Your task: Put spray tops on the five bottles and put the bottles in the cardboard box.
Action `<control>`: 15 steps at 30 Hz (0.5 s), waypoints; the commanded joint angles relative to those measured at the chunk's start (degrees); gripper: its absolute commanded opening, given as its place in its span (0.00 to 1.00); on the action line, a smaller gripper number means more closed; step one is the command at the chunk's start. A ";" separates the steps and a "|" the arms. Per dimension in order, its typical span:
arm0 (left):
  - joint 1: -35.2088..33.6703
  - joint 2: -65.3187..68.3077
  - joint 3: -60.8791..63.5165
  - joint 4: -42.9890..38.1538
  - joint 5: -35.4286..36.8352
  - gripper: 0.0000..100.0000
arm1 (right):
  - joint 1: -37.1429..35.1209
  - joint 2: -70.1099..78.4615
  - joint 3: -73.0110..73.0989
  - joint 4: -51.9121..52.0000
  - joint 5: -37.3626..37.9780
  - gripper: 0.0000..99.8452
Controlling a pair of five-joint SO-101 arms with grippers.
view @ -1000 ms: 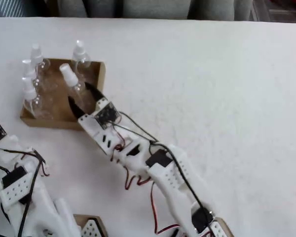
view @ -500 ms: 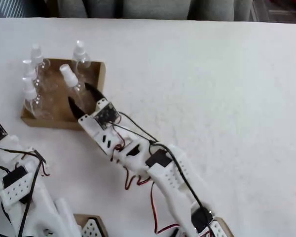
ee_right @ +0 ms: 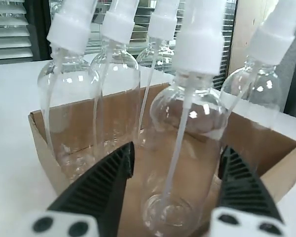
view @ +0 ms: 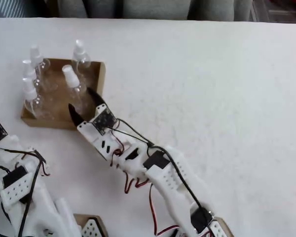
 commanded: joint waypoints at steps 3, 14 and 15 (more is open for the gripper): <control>0.31 0.31 -2.90 -1.49 -0.70 0.02 | -0.48 -1.45 -0.18 -0.40 0.62 0.22; 0.31 0.31 -2.90 -1.49 -0.79 0.02 | -0.40 -8.04 4.22 -0.66 0.18 0.22; 0.31 0.31 -2.90 -1.49 -0.79 0.02 | -0.40 -8.92 4.84 -0.66 0.18 0.22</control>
